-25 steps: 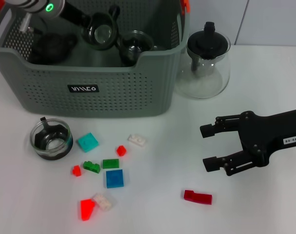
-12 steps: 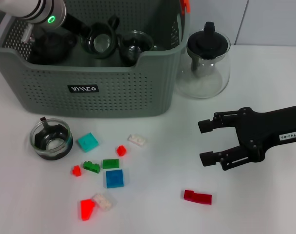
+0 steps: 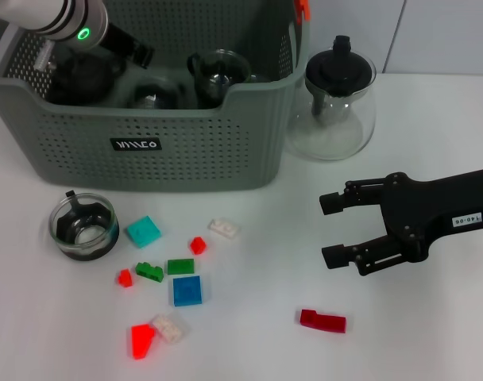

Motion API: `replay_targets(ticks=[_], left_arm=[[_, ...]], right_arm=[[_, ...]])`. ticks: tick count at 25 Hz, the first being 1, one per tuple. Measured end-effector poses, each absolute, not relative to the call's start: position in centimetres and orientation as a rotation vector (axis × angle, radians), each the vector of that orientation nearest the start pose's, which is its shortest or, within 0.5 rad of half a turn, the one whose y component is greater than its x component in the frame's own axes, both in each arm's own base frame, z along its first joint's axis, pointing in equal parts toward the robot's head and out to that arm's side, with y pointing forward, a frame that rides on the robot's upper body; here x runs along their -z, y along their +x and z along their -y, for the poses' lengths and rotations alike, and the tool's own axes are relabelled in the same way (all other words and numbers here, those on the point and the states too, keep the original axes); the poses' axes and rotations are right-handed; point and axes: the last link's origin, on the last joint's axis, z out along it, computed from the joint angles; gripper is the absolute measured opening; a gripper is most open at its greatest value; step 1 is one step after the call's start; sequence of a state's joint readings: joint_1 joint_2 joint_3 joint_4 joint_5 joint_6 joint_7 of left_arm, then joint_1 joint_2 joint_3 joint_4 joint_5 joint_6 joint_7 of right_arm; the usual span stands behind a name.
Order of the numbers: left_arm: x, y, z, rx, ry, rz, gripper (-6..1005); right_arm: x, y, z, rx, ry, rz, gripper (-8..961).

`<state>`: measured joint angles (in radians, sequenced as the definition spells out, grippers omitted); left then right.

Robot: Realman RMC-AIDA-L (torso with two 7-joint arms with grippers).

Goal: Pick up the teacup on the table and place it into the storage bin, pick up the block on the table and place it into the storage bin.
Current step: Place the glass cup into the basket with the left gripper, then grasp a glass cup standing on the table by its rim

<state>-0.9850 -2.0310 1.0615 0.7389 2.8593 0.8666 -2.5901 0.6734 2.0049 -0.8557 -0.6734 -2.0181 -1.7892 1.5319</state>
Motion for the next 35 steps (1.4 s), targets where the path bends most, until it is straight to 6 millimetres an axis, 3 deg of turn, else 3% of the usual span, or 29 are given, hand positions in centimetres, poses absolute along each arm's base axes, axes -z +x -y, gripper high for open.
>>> replay_targets(ticks=[6, 10, 19, 22, 27, 30, 35], left_arm=[[-2.8, -17.7, -49.3, -0.218, -2.131, 0.808, 204], [-4.0, -16.8, -49.3, -0.184, -2.118, 0.791, 361], [-12.3, -11.3, -48.0, 0.2, -1.977, 0.73, 747], [-14.0, -10.0, -46.0, 0.403, -2.027, 0.696, 864], [-14.8, -8.9, -39.7, 0.731, -2.302, 0.464, 863], [-15.0, -10.0, -36.1, 0.77, -2.412, 0.298, 863], [-14.6, -13.1, -32.1, 0.667, -2.563, 0.173, 862]], right_arm=[[-0.9, 20.7, -33.4, -0.638, -3.126, -0.503, 928], [-0.9, 20.6, -33.5, -0.637, -3.126, -0.497, 928], [-1.1, 20.5, -33.7, -0.632, -3.127, -0.488, 927], [-1.1, 20.5, -33.7, -0.63, -3.128, -0.485, 927], [-1.1, 20.5, -33.8, -0.629, -3.128, -0.494, 927], [-1.2, 20.5, -33.8, -0.628, -3.126, -0.503, 928], [-1.0, 20.6, -33.8, -0.642, -3.114, -0.534, 928]])
